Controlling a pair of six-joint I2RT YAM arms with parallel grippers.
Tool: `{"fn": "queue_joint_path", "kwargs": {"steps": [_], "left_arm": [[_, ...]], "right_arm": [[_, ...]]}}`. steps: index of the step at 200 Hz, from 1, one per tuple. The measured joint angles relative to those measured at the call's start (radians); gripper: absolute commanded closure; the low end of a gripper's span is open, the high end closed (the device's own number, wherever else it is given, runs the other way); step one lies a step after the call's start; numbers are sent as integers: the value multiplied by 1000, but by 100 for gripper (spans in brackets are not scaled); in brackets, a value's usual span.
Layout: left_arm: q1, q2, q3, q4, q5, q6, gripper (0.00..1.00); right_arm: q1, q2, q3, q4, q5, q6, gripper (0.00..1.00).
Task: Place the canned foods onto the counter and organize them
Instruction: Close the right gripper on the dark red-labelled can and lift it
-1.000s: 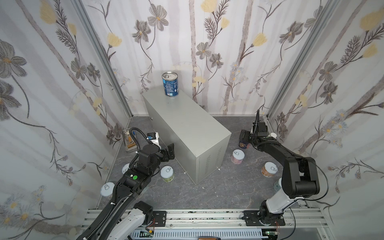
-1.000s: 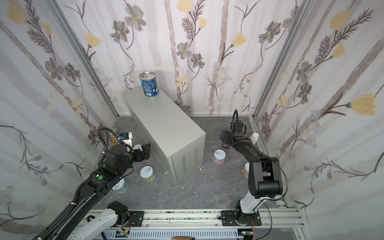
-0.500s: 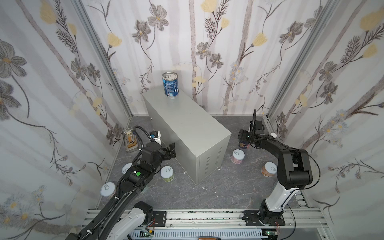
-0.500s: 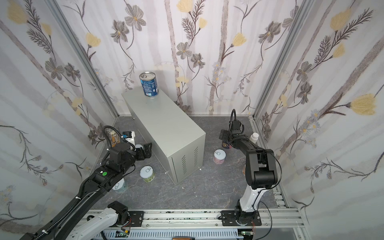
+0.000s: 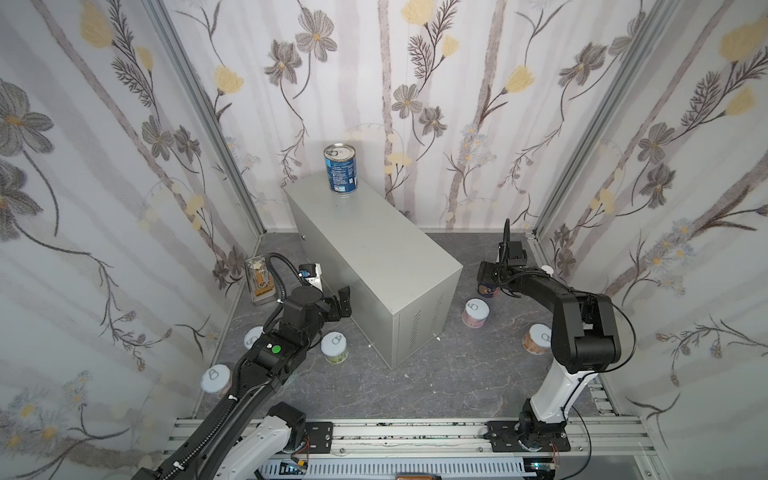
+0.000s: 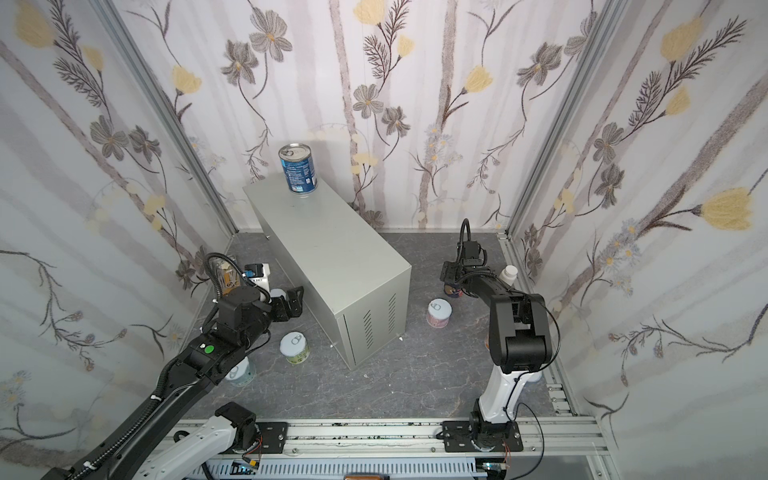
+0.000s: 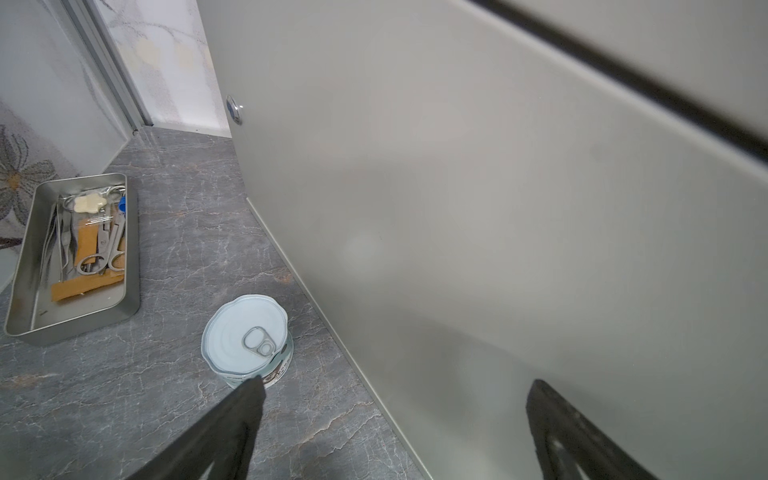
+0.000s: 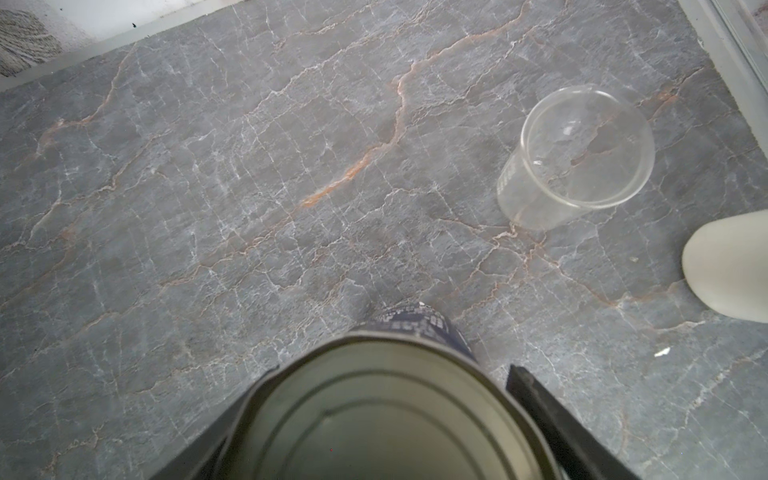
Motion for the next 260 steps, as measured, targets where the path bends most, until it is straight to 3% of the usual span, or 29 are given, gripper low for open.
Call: {"fn": "queue_joint_path", "kwargs": {"steps": [79,175,260], "left_arm": [[0,-3,-5,14,7,3,0],[0,-33,42,10,18,26,0],[2,-11,114,-32,36,32,0]], "right_arm": [[7,-14,12,-40,13,-9,48],[74,-311,-18,-146,-47,-21,49],[116,-674,13,-297,-105,-48,50]]}}
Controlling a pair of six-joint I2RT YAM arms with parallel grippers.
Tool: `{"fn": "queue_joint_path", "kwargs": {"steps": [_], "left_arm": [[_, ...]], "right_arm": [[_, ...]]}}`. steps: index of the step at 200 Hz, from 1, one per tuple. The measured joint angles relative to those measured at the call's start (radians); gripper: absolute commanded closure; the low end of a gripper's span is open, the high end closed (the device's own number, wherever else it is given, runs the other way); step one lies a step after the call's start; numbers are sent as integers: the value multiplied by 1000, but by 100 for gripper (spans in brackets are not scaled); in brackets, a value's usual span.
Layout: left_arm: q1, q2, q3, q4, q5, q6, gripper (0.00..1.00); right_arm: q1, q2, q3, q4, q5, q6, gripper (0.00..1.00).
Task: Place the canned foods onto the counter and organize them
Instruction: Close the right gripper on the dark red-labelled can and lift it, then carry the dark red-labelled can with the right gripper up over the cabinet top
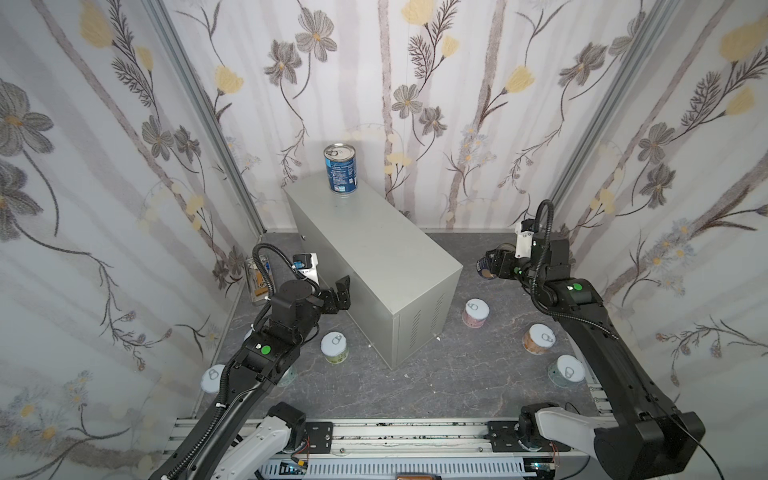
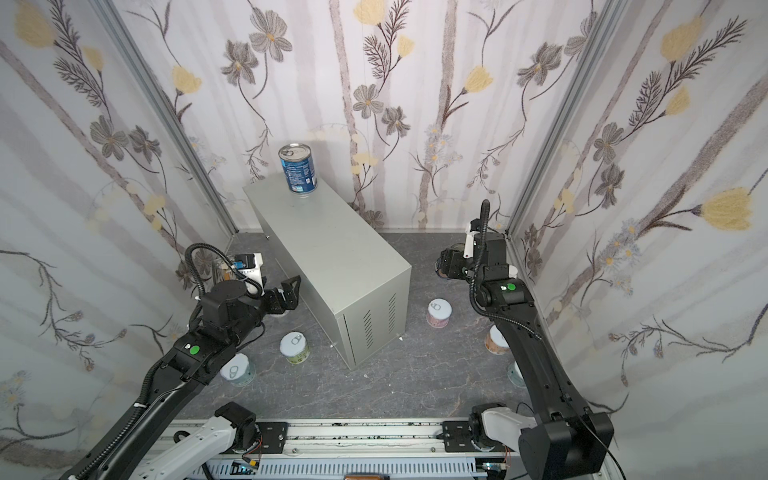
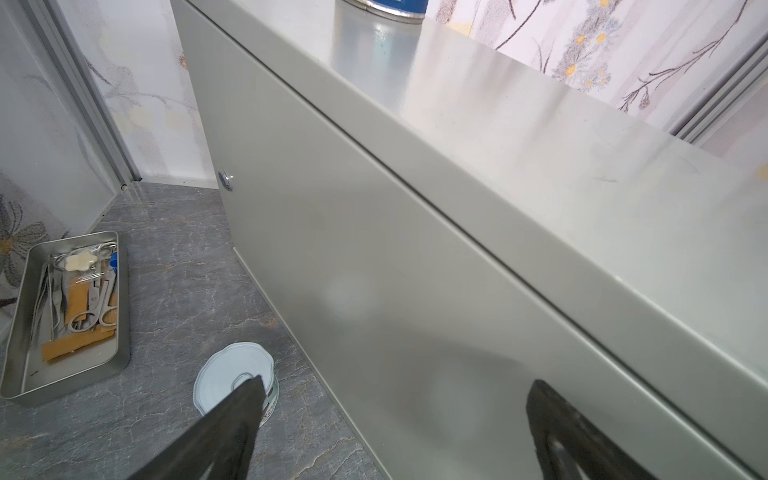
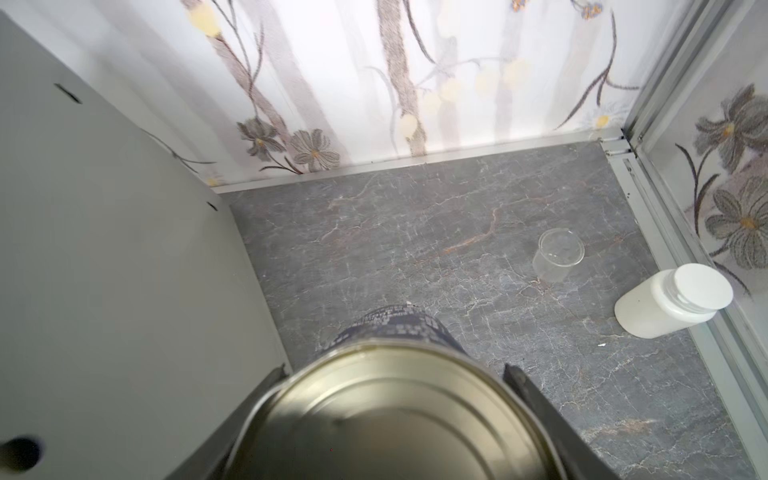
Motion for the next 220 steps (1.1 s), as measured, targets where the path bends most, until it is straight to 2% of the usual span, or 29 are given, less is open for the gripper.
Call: {"fn": "queue_joint_path", "kwargs": {"steps": [64,111,169,185,220], "left_arm": [[0,7,41,-23,0,5,0],[0,1,74,-43,0,21,0],[0,-9,125,-88,2,45,0],[0,-15,134,-92,13,48,0],[-1,-32,131,-115,17,53,0]], "right_arm": [[2,-205,91,-127,-63,0,52],[40,-227,253,-234,-109,-18,53],[149,-128,512,-397,-130,-52,57],[210,-83,584,-430,-126,-61,56],[422,104,817,-548,-51,-97,53]]}}
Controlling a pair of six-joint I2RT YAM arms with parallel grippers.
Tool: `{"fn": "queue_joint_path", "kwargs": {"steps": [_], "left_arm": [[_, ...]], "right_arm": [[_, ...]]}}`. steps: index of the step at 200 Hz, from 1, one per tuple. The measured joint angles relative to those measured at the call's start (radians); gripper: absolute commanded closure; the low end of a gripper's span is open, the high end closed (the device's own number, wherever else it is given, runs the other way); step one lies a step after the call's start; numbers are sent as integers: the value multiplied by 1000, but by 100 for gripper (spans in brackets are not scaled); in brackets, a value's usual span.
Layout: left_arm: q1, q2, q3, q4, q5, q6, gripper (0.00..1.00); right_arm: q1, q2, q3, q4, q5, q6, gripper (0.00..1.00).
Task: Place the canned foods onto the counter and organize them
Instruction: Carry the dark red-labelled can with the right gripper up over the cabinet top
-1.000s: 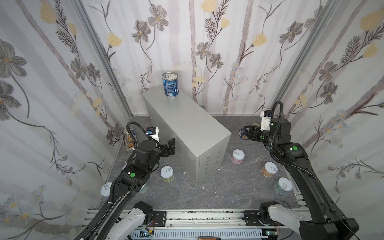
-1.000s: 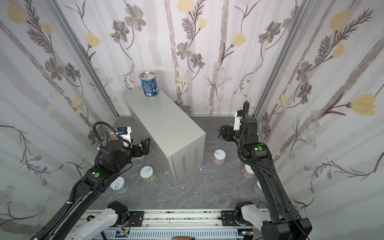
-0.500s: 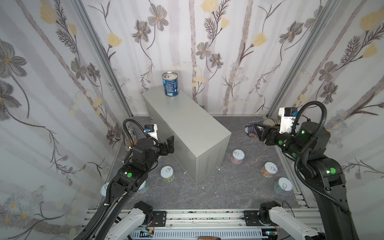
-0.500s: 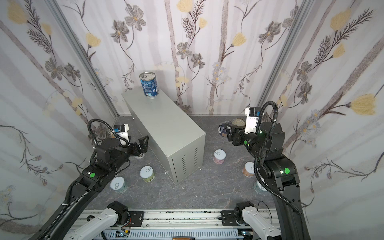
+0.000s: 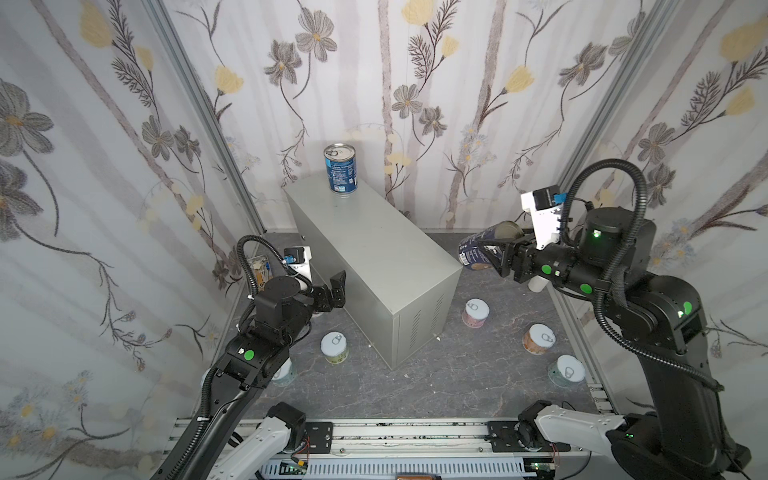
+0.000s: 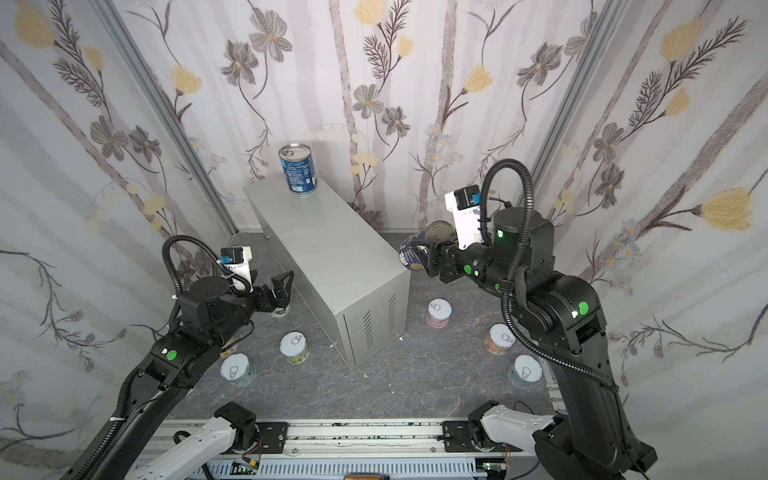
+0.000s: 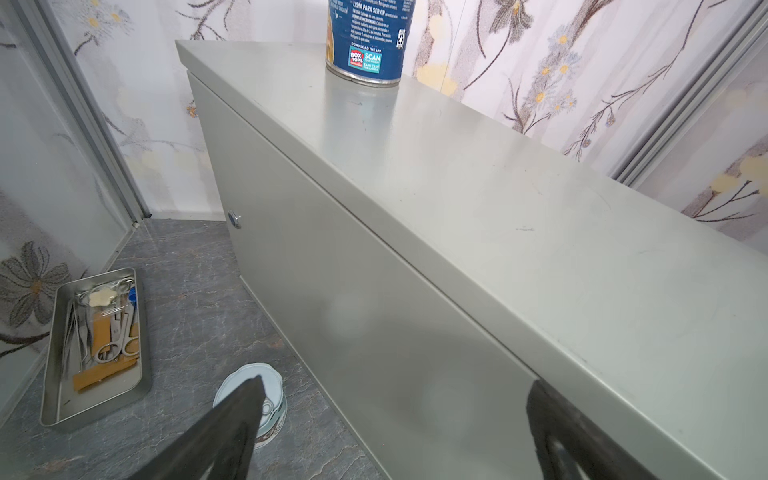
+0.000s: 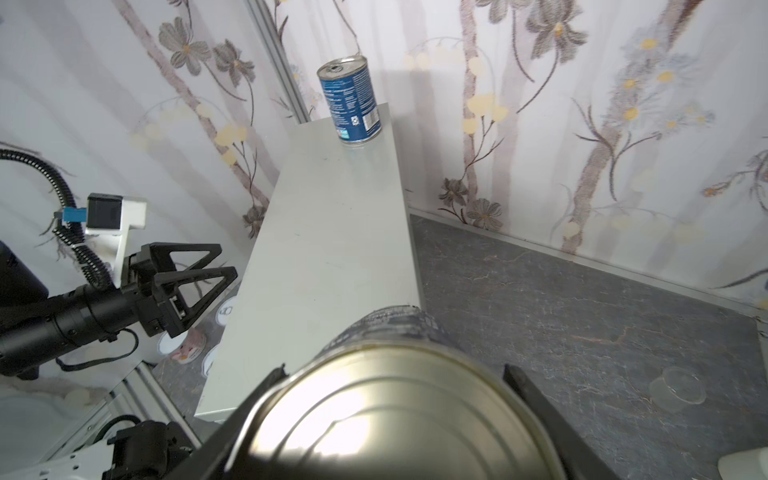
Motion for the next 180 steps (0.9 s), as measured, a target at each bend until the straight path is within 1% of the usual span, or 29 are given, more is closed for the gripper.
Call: {"fn": "queue_joint_path", "kwargs": {"steps": [27,54,91,117,180], "left_arm": [[0,-19,-15,-9,-3,3,0],[0,-41,-28,-16,-3,3,0],[-1,-58,-43,-18,-6,15,0],[-1,-64,-50,-19,-6,18,0],[-1,-66,-56,-19,-6,25,0]], "right_arm": [[109,130,161,-100,61,-22,55],[185,242,265,-154,116,-32,55],[263,336,304,-215,143,-40,55],[274,363,320,-217,152,-40,54],[283,412,351,-199,177,-40,34]]}}
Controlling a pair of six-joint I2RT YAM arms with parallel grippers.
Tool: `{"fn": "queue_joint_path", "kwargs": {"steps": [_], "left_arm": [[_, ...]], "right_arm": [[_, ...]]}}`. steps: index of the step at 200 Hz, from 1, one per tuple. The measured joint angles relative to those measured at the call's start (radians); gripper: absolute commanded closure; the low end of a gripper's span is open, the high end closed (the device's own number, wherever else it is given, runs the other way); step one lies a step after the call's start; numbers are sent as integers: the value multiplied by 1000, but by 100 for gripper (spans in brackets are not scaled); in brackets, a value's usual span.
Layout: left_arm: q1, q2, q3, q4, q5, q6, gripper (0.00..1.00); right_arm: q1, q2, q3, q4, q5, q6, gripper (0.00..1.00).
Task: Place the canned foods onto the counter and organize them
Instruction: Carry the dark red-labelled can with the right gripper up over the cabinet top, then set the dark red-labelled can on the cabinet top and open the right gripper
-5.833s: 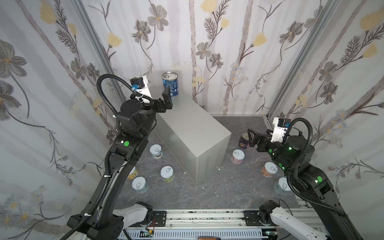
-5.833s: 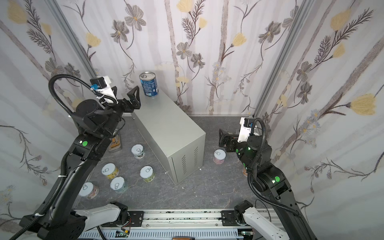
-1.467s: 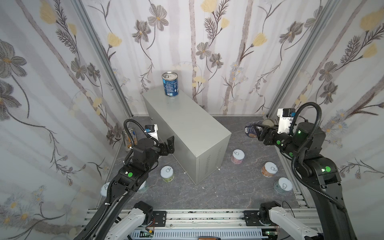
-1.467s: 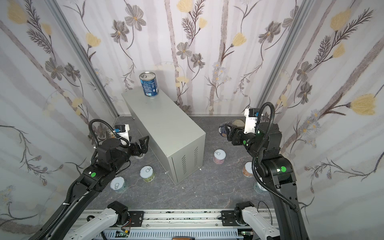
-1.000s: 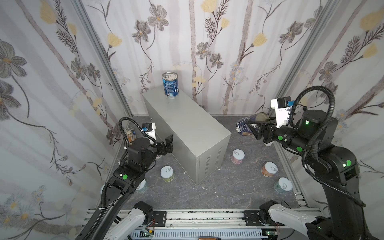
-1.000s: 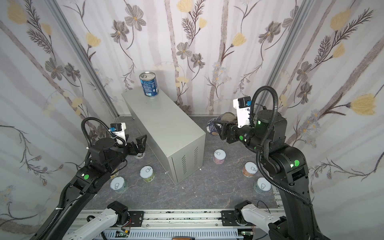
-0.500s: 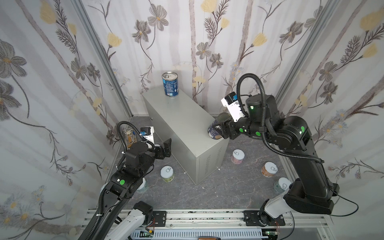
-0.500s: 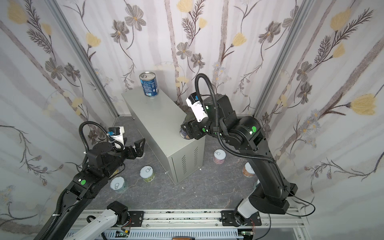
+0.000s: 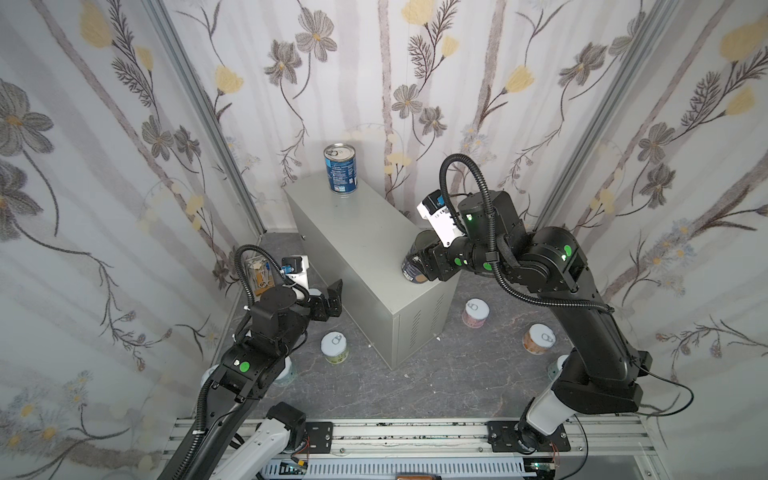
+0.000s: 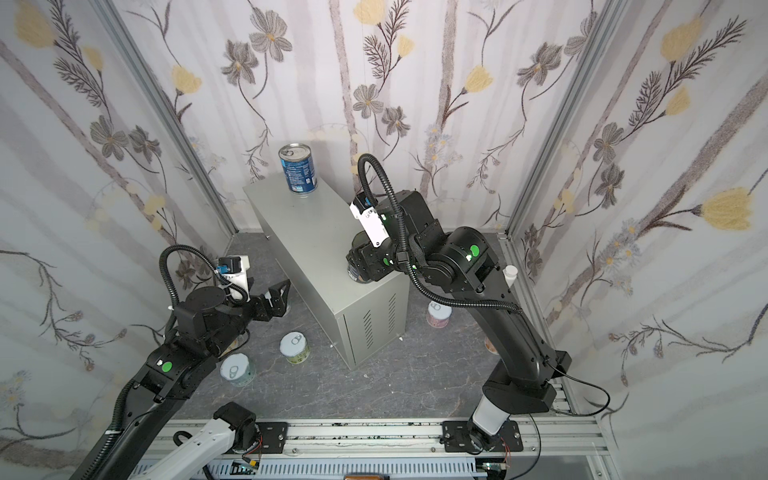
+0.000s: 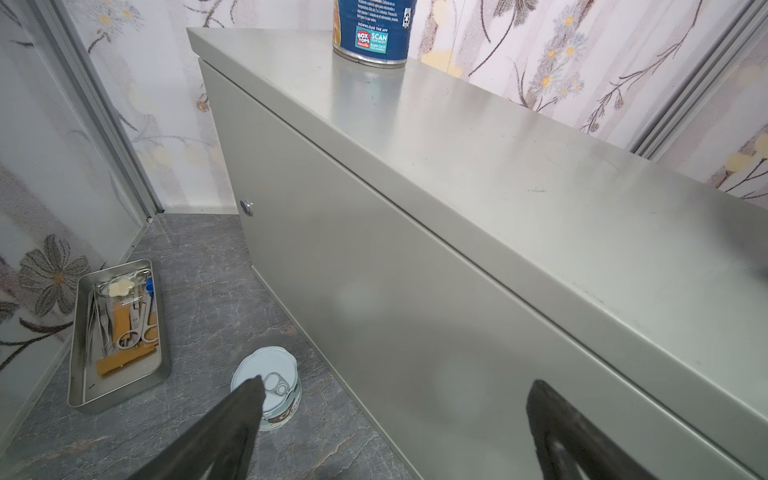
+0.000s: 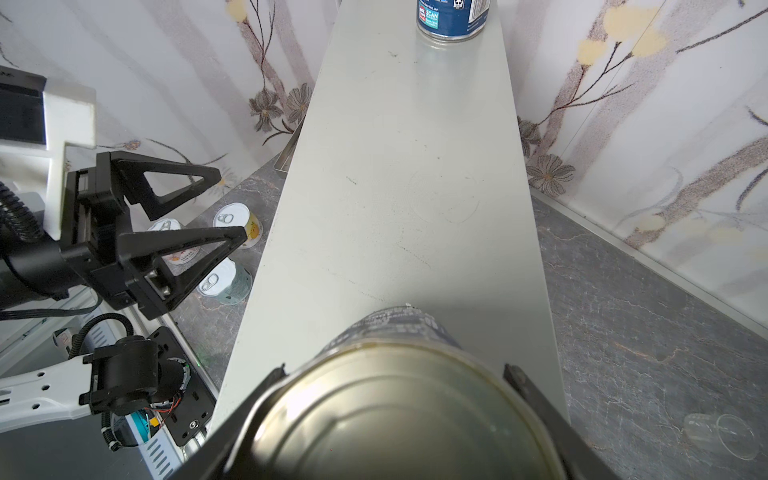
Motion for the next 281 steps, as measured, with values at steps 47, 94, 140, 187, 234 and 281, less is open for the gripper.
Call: {"fn": "queue_joint_path", "kwargs": {"steps": [47,94,140,187,234,281], "left_arm": [[0,-2,-5,-2,1,0,0],[0,-7,2,-5,14,0,0],[0,-7,13,-10,24,-1,0],[0,-11,24,-20,27,-3,0],[0,-21,32,-32,31,-3,0],[0,-36,40,-46,48,-3,0]], "right_arm": [[0,19,9,15,1,-3,23],[0,36,12,23,0,-11,11],[0,60,13,47,4,-11,17],[0,103,15,107,12,-12,26],[-3,165,16,233,11,-19,27],[-29,225,19,360,-32,-25,19]]}}
